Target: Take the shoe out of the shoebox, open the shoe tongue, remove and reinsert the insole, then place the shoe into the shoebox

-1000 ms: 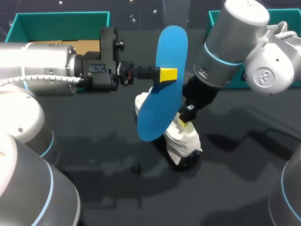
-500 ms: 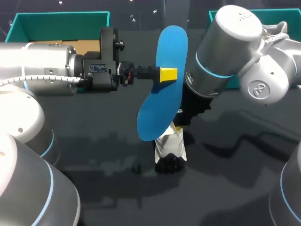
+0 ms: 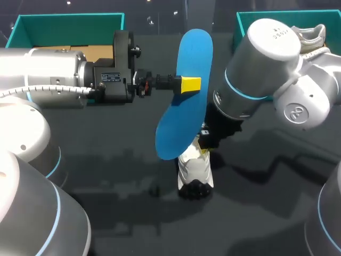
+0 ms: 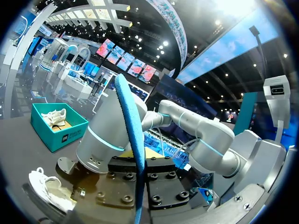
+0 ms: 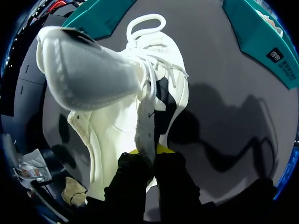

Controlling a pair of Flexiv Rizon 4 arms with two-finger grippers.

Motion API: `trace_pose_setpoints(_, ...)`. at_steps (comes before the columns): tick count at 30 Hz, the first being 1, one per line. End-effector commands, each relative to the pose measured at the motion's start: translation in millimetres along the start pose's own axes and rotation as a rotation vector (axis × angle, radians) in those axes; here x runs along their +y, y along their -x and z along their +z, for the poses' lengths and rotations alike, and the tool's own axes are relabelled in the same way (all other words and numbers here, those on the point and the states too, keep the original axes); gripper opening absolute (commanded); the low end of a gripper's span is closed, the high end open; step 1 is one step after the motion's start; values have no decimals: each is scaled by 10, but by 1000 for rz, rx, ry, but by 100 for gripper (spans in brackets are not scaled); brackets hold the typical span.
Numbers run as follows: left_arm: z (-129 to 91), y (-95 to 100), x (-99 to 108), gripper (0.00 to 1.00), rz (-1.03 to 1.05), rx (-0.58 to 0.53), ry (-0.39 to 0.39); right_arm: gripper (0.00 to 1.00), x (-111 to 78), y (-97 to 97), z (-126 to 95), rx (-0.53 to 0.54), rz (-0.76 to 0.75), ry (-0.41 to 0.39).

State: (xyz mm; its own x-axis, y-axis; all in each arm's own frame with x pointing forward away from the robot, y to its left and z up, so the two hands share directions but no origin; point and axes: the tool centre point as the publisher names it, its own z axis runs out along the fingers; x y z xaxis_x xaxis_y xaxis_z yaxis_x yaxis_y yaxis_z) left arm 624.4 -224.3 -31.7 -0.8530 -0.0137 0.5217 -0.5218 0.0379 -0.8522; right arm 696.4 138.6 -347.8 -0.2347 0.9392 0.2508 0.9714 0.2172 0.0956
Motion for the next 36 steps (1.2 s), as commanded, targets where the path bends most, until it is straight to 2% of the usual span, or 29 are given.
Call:
trace_pose_setpoints(1, 22, 4, 11, 0, 0, 0, -3, 0, -63, 32, 56, 9, 17, 17)
trace_pose_setpoints(15, 22, 4, 11, 0, 0, 0, -3, 0, -206, 57, 72, -10, 103, 64)
trace_pose_setpoints(36, 22, 4, 11, 0, 0, 0, -3, 0, -165, 196, 233, 68, 63, 40)
